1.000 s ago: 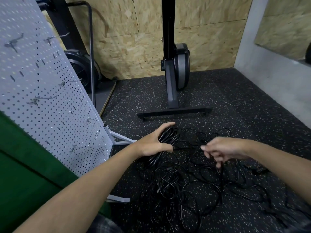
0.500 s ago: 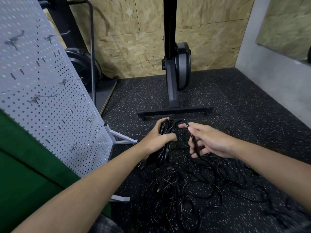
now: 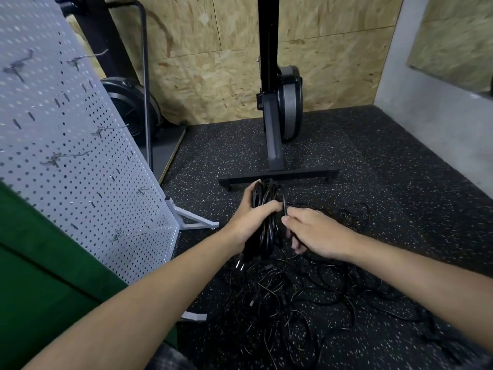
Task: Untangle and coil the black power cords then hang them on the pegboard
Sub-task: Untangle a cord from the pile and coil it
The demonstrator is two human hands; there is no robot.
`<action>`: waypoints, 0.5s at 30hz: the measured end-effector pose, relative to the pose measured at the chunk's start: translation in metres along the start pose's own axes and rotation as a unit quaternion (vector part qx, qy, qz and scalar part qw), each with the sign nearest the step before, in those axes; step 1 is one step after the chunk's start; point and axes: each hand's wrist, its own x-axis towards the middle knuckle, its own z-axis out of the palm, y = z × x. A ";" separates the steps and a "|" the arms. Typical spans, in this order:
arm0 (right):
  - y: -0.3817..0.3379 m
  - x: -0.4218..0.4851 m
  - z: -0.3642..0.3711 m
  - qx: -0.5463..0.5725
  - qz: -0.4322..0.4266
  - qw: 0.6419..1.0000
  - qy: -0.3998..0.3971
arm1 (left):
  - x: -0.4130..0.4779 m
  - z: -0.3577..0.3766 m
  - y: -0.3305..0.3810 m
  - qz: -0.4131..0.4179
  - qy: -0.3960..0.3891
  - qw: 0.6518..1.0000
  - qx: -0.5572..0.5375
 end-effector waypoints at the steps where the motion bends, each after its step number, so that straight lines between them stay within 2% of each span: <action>1: -0.001 -0.002 0.001 -0.004 -0.008 1.000 -0.015 | -0.001 0.001 0.000 0.002 -0.009 1.000 -0.001; 6: -0.006 -0.007 0.000 0.017 0.016 0.996 -0.083 | 0.002 -0.001 0.003 0.027 -0.024 0.999 -0.003; 9: -0.007 -0.005 0.001 0.041 0.026 0.992 -0.115 | 0.000 0.001 0.005 0.006 -0.045 0.999 -0.011; 15: -0.006 -0.009 0.001 0.067 0.050 0.979 -0.185 | -0.002 -0.003 -0.002 0.059 -0.064 0.993 0.084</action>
